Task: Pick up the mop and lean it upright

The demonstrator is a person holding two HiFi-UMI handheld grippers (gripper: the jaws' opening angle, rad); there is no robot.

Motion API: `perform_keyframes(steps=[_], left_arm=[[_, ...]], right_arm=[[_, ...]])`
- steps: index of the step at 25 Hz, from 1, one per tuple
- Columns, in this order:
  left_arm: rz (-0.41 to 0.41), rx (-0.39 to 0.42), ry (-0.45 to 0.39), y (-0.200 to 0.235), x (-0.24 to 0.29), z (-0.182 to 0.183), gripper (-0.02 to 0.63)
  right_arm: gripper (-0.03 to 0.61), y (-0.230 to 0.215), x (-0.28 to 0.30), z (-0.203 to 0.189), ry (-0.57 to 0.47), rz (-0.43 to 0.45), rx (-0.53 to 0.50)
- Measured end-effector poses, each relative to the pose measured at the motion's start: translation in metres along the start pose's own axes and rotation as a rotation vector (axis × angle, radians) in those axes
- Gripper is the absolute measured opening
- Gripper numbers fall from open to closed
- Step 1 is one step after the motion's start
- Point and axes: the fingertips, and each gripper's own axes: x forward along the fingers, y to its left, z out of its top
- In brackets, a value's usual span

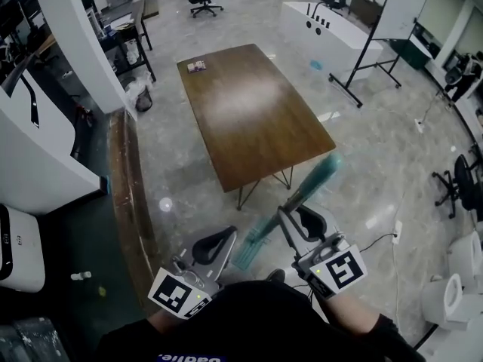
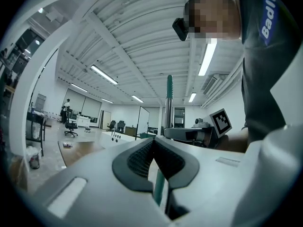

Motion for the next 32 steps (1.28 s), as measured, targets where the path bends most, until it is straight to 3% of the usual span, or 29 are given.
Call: perform_keyframes(steps=[8,15,23,32], left_arm=[[-0.003,0.015,0.03,-0.061,0.095,-0.008,0.02],[-0.077,0.016,0.05,-0.093,0.152,-0.017,0.02],[-0.199,-0.042,0.064,-0.085,0.22,-0.043,0.02],[-0.366,-0.079,0.003,-0.06,0.32,-0.031,0.02]], right_arm=[[0.098,-0.092,-0.058,-0.007,0.01,-0.02,0.017],[0.098,-0.168,-0.102,-0.025,0.051,-0.146,-0.002],[0.097,-0.245,-0.122,-0.054,0.14,-0.314,-0.022],[0.096,-0.325,-0.133,-0.056,0.193,-0.458,-0.036]])
